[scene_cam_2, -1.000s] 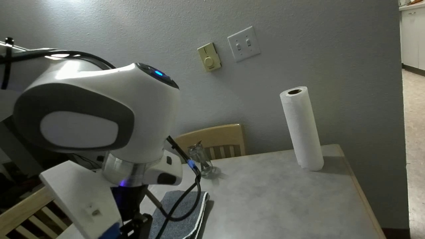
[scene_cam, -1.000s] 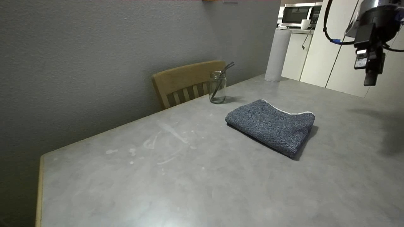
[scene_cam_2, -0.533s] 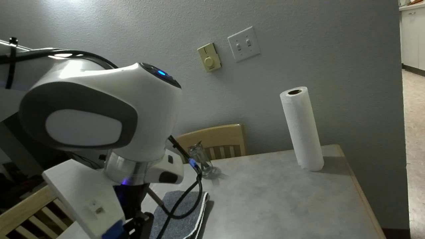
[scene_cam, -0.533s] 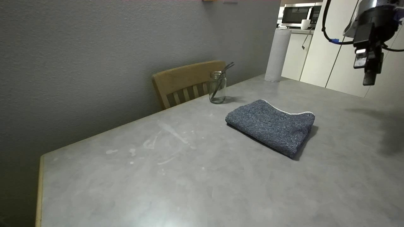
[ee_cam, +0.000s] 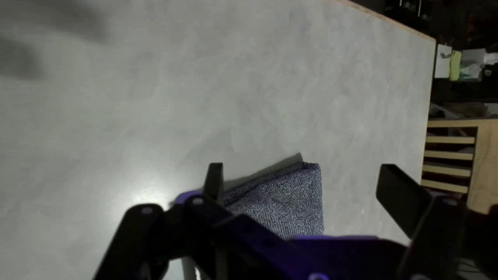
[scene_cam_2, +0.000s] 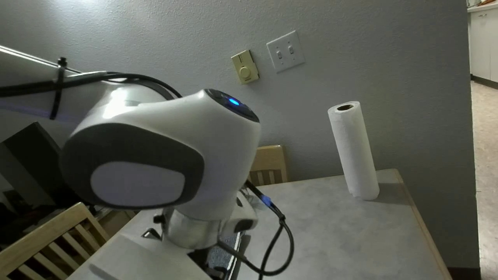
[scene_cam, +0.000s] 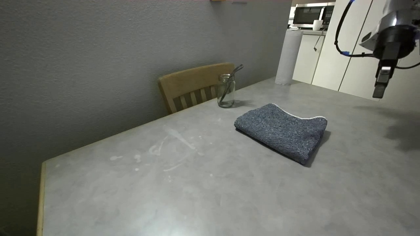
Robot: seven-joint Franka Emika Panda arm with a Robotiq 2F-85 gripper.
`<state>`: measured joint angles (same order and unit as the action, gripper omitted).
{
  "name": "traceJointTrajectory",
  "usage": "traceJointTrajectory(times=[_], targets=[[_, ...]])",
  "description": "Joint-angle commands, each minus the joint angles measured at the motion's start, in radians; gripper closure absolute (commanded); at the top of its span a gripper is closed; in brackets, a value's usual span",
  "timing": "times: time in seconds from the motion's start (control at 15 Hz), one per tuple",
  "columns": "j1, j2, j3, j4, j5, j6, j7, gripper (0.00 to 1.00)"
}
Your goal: Unfold the grey towel
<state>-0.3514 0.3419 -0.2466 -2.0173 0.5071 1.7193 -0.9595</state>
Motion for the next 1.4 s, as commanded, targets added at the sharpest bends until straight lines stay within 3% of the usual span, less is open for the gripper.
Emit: traceJointTrajectory(times=[0.0,0.33,0.4,0.73,1.07,1.33], targets=[[-0.087,0.097,0.023,0.079,0.015,-0.026,-0.185,0.0],[-0.158,0.169,0.049,0.181,0.055,-0.114,-0.319,0.0],[-0.127,0.139,0.036,0.127,0.024,-0.062,-0.274,0.0],[-0.132,0.154,0.045,0.139,0.051,-0.065,-0.276,0.0],[-0.1,0.214,0.103,0.195,0.152,-0.03,-0.29,0.0],[-0.059,0.287,0.151,0.282,0.125,-0.03,-0.297,0.0]])
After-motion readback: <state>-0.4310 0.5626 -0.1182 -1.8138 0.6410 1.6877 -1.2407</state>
